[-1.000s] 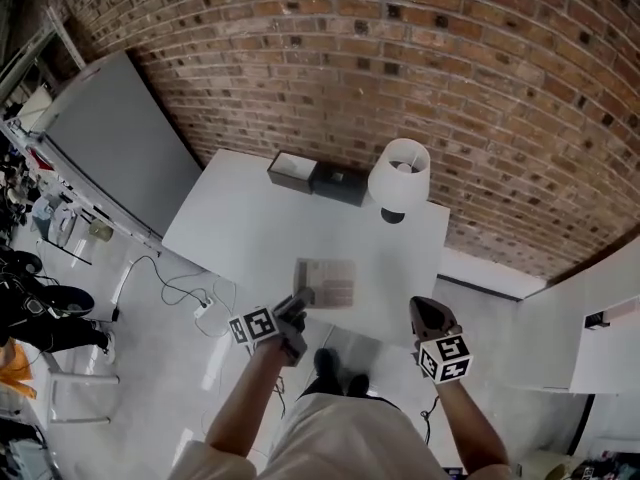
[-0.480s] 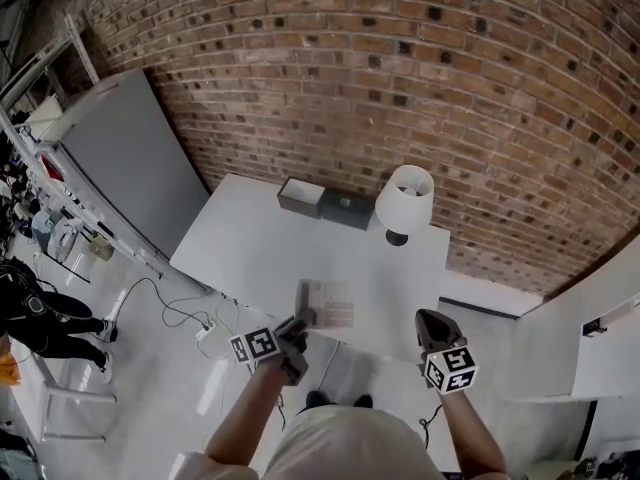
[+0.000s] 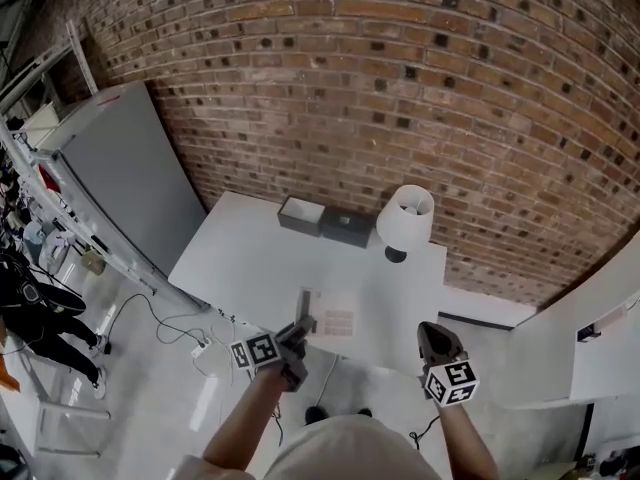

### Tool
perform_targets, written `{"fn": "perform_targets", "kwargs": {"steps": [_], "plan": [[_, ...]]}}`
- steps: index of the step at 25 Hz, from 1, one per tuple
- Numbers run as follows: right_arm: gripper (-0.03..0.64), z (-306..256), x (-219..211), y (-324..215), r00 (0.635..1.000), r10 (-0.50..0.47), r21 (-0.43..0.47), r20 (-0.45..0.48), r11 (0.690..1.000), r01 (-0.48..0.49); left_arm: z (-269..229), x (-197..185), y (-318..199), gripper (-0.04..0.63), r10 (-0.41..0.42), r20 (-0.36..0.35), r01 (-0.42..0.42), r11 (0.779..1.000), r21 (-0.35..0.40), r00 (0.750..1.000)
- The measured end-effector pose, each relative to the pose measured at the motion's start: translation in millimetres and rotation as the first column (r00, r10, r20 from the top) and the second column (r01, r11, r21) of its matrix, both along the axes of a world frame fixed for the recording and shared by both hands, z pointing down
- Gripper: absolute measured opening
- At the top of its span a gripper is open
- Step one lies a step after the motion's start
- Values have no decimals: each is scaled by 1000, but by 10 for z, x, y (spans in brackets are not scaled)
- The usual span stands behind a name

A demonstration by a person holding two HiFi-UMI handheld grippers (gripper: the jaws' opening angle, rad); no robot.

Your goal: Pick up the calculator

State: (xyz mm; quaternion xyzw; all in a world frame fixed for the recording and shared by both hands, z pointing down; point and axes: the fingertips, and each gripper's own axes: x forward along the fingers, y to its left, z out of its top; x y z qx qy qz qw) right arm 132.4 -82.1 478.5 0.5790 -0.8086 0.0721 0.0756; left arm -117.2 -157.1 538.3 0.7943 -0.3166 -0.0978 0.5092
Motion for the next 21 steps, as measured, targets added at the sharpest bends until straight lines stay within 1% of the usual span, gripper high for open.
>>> {"fn": "perform_targets", "kwargs": {"steps": [14, 21], "plan": [[11, -76, -69, -49, 1000, -12, 14, -3, 1000, 12, 6, 24, -33, 94, 6, -12, -6, 1000, -9, 1000], [11, -73, -47, -22, 1000, -14, 22, 1, 1000, 14, 27, 54, -4, 92, -9, -38, 8, 1000, -21, 999]]}}
